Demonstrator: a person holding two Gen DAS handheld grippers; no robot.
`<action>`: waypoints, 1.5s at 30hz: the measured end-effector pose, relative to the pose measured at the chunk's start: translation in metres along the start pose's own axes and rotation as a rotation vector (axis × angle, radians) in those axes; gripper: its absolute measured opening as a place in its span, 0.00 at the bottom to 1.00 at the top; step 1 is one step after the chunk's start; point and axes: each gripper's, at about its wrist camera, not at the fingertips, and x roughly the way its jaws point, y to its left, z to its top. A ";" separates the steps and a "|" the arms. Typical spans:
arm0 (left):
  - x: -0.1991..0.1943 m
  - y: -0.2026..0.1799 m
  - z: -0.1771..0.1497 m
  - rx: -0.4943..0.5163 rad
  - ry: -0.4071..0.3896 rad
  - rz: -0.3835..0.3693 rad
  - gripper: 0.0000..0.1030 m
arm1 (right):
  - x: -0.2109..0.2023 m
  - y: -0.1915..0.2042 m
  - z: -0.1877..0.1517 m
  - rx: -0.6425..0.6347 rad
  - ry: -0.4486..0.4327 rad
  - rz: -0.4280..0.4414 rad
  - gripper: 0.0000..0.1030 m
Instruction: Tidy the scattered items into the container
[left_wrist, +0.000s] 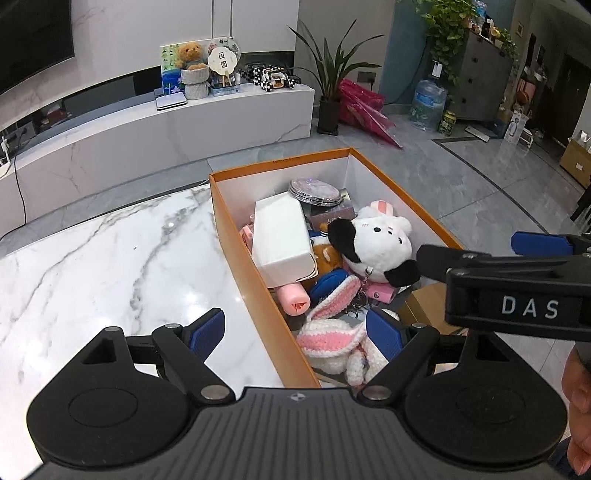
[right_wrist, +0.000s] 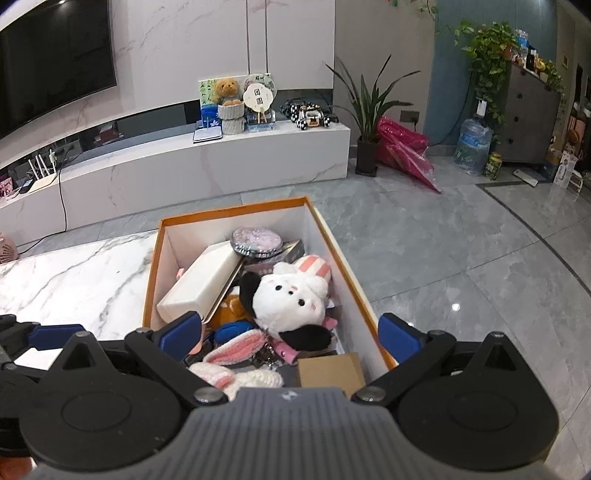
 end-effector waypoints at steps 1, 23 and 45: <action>0.000 0.000 0.000 0.002 0.004 0.001 0.96 | 0.001 0.000 0.000 0.002 0.015 0.005 0.99; -0.001 -0.005 -0.006 0.031 0.034 0.002 0.96 | 0.009 0.010 -0.005 -0.030 0.115 0.028 0.99; -0.002 -0.006 -0.006 0.034 0.026 -0.001 0.96 | 0.008 0.012 -0.005 -0.038 0.114 0.028 0.99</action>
